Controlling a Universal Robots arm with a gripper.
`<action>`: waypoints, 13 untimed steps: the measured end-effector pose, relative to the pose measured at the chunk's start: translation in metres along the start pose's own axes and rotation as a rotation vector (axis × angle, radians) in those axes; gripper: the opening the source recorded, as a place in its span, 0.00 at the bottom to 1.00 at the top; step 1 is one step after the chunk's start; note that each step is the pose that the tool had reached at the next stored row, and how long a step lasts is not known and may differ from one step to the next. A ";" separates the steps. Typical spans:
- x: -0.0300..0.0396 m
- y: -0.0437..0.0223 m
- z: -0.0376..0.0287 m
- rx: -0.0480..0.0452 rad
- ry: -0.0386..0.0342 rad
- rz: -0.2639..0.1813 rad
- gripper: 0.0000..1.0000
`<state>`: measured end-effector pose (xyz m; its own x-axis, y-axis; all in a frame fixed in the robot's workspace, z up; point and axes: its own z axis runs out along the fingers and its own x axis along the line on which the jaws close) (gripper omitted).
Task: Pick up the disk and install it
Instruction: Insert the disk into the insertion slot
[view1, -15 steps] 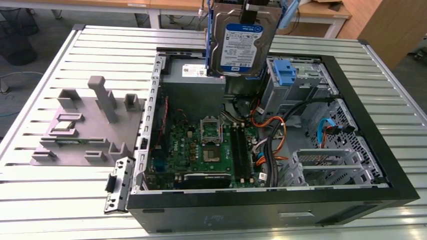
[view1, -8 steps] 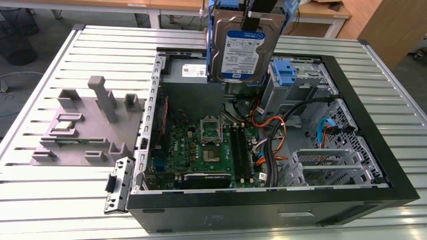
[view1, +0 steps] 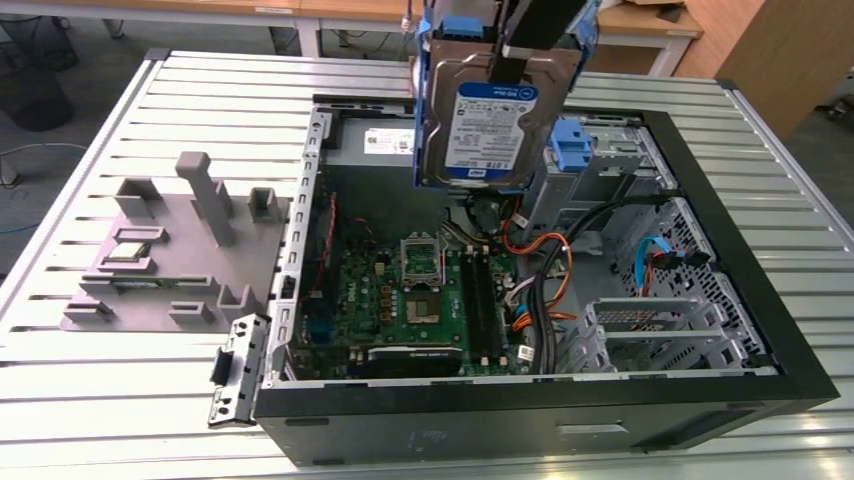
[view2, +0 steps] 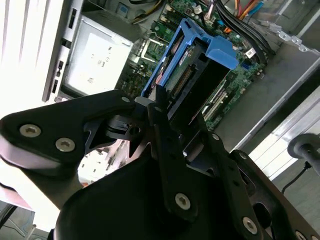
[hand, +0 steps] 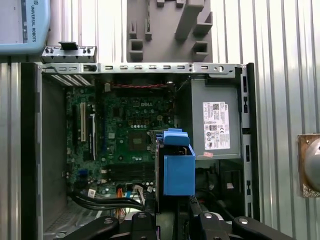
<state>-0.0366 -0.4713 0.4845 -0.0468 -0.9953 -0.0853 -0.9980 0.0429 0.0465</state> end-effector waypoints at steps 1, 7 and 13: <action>0.0041 -0.0002 -0.0003 0.0000 -0.0001 0.000 0.35; 0.0294 -0.0013 -0.0024 0.0000 -0.0001 0.000 0.35; 0.0545 -0.0023 -0.0044 0.0000 -0.0001 0.000 0.35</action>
<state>-0.0366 -0.5260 0.4841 -0.0468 -0.9952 -0.0854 -0.9980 0.0429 0.0465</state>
